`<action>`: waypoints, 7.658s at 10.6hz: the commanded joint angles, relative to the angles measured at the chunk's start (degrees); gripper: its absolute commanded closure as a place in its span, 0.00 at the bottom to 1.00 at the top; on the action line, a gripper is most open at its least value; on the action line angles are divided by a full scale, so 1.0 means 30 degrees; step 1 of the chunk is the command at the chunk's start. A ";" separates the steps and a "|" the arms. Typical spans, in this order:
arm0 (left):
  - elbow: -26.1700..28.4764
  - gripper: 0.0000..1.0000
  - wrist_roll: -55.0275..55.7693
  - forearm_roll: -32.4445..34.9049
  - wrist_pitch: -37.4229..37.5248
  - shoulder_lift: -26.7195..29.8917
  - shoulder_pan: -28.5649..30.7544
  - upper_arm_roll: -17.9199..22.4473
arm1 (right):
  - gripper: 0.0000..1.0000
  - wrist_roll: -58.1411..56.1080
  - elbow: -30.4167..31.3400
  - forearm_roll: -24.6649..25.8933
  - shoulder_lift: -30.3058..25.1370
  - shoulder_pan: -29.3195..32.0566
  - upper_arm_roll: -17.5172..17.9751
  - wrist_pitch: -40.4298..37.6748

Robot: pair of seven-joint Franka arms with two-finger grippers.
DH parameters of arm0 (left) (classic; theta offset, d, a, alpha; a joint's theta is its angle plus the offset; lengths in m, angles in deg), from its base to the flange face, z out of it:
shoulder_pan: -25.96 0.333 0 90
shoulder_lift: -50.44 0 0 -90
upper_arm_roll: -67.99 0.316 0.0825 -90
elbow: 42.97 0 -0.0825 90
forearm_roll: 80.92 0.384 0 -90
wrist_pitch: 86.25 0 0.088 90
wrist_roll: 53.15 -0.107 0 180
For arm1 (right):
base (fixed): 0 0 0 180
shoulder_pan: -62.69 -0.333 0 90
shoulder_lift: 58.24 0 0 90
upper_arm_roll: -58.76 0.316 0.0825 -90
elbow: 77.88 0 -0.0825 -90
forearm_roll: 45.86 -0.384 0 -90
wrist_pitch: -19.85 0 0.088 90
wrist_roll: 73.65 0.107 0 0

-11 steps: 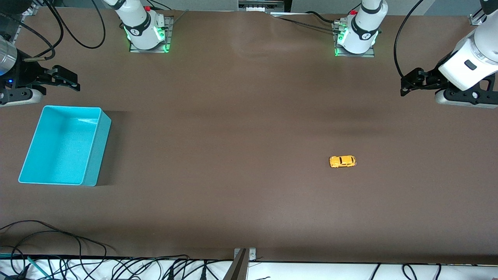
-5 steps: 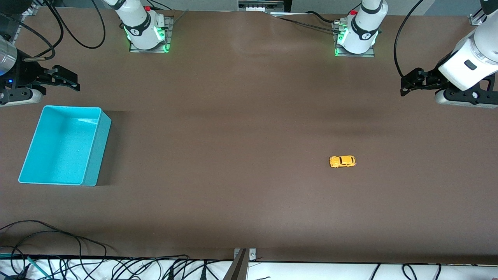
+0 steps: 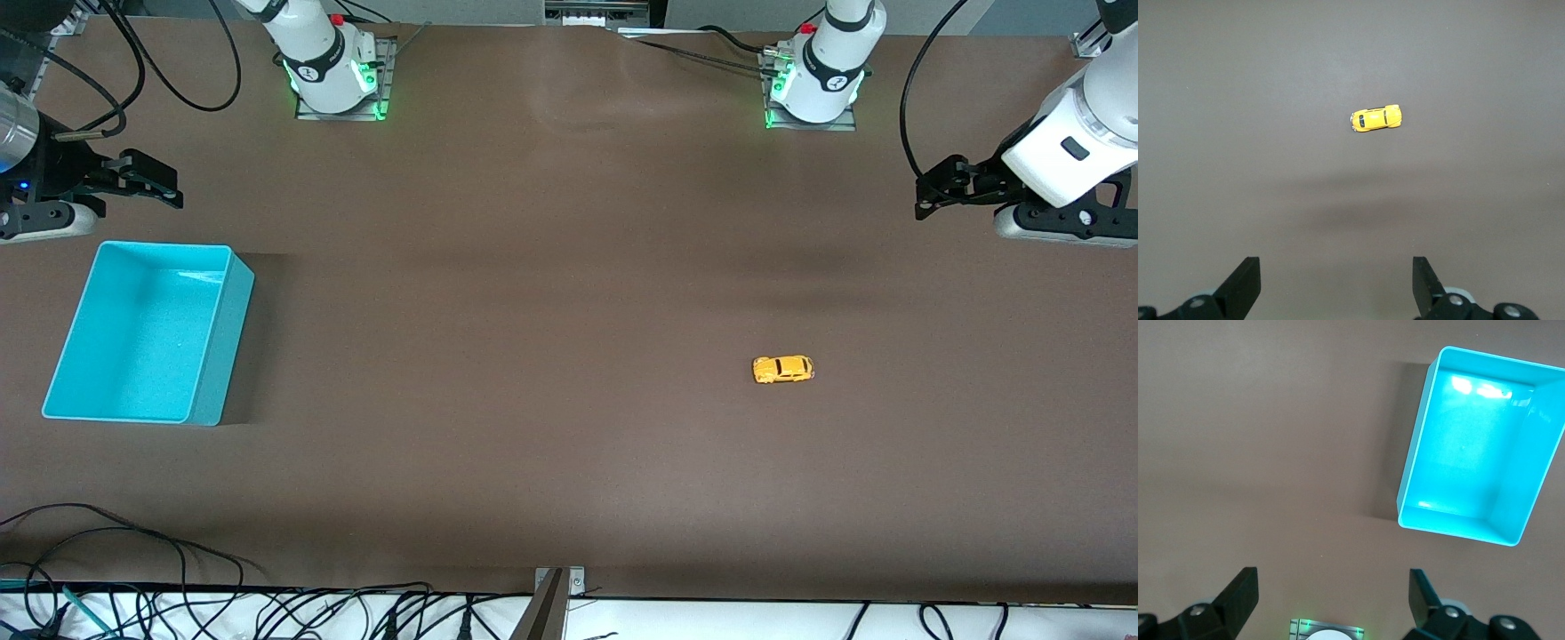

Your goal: Wind up and store yellow beetle car

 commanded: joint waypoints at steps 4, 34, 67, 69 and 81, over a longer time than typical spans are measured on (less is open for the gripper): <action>-0.0177 0.00 -0.1464 0.0121 0.0106 -0.1069 -0.0067 -0.0150 | 0.00 -0.0294 -0.0140 -0.0382 -0.0023 0.0228 0.0132 -0.0187; 0.5448 0.06 -2.5642 0.1557 -1.7476 -1.1238 -0.0565 -0.1351 | 0.00 -0.0558 -0.0140 -0.0499 0.0006 0.0228 0.0015 -0.0158; 0.4950 0.93 -3.2788 0.3754 -1.7799 -1.2558 0.6084 -0.0912 | 0.00 -0.0617 -0.0140 -0.0499 0.0006 0.0258 -0.0014 -0.0187; 0.4833 0.93 -3.3810 0.3754 -1.7799 -1.2587 0.6348 -0.0912 | 0.00 -0.0617 -0.0111 -0.0499 0.0006 0.0258 -0.0014 -0.0187; 0.4188 0.93 -3.5603 0.3550 -1.7799 -1.3173 0.7346 -0.0941 | 0.00 -0.0617 -0.0111 -0.0499 0.0006 0.0258 -0.0014 -0.0187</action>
